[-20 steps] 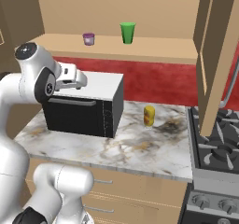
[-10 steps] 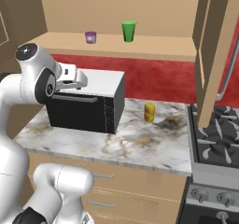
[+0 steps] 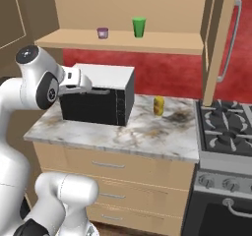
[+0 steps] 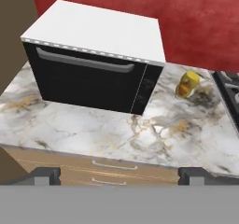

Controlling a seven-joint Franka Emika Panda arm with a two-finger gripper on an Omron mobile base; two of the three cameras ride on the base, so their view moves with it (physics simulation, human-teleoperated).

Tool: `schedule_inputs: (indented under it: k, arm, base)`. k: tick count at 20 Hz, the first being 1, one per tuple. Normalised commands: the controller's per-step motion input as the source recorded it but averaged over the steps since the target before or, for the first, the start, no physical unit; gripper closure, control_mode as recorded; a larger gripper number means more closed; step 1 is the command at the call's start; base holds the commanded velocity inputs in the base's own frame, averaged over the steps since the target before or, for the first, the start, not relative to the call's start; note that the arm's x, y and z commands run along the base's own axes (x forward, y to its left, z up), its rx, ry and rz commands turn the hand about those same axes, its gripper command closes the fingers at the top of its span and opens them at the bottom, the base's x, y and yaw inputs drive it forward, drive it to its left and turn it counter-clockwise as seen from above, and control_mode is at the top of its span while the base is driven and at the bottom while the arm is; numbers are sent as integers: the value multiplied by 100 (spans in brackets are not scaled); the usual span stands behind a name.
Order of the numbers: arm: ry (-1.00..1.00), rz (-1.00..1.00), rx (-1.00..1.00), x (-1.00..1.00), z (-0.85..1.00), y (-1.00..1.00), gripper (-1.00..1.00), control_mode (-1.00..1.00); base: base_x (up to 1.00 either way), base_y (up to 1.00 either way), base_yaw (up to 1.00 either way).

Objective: Pick the jam and cereal from the counter and place them in the cabinets closest to them.

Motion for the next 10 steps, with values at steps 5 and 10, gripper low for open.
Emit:
schedule_inputs:
  k: [5, 10]
  arm:
    - [0, 0, 0, 0, 0, 0, -100, 100]
    - [0, 0, 0, 0, 0, 0, -100, 100]
  base:
    - [-37, -10, -3]
    - [-41, -6, -3]
